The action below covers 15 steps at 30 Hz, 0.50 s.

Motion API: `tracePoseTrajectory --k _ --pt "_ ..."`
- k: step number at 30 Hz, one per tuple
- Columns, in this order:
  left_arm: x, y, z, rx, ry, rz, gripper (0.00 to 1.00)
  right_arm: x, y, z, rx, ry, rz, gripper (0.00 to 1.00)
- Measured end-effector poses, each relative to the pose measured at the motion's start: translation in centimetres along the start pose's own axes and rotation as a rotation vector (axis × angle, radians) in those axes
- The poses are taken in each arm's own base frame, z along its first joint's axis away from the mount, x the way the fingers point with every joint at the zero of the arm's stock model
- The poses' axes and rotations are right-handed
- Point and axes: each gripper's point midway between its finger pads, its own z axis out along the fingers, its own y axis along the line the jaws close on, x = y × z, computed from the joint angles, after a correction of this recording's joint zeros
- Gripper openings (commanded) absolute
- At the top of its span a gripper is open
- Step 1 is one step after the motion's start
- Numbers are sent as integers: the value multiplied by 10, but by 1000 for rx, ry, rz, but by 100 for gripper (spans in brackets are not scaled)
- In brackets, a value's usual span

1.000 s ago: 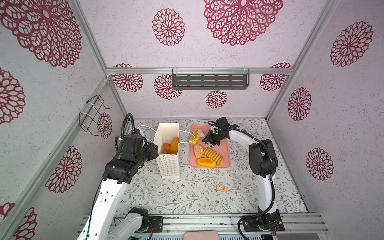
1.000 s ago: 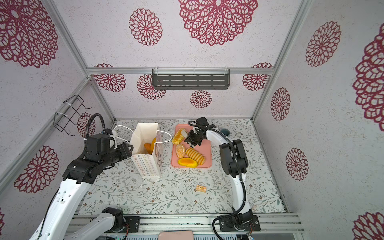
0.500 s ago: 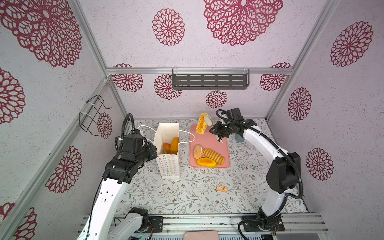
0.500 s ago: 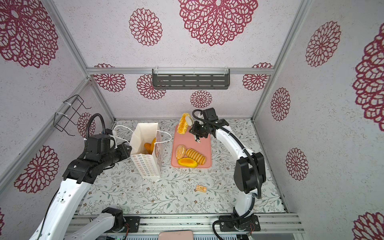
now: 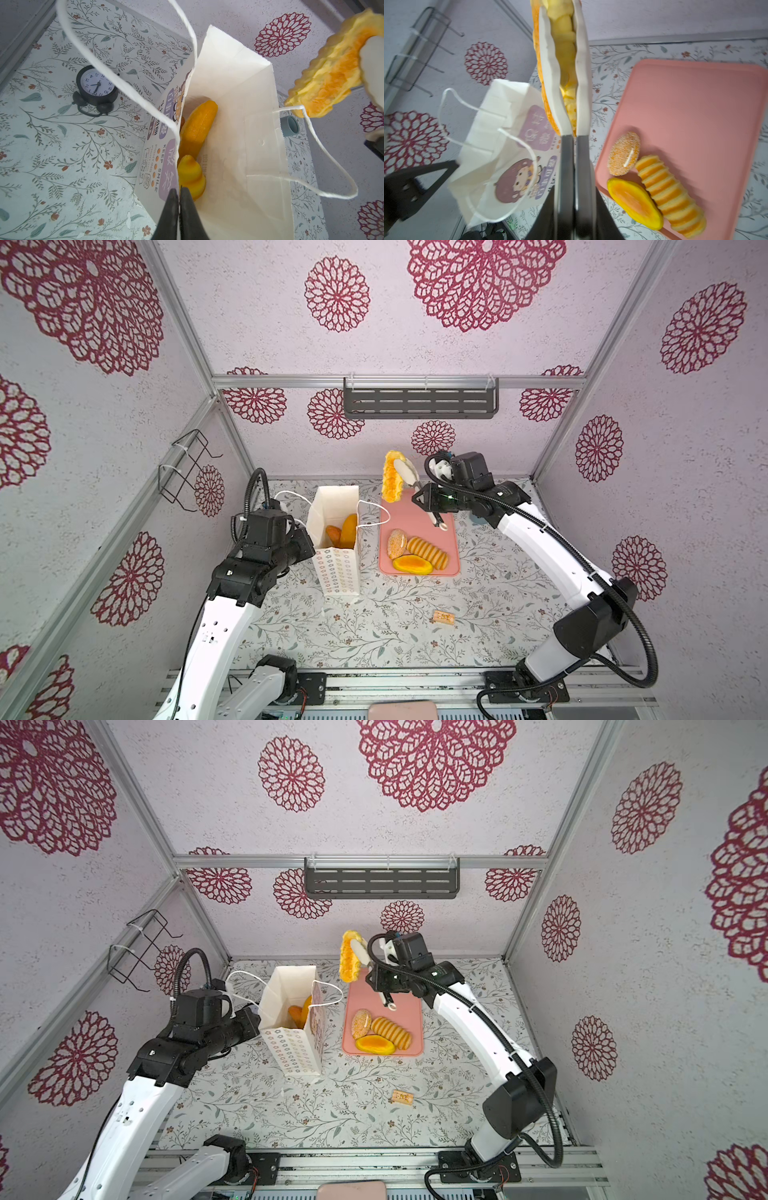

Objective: Place the fake bread into the paper bag
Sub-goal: 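Lift the ridged-edge bread with the tongs and carry it over the bag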

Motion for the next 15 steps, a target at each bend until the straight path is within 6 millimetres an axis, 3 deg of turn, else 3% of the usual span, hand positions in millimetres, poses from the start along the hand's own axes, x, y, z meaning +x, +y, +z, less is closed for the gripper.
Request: tracePoseTrajectory --k 5,9,15 --pt "0 0 0 0 1 0 7 -5 54 -26 -90 -80 -116 20" --pt "0 1 0 -3 0 -2 26 -8 76 -34 -120 -123 -172 20" --pt "0 1 0 -3 -1 -3 23 2 102 -25 -153 -106 -228 20"
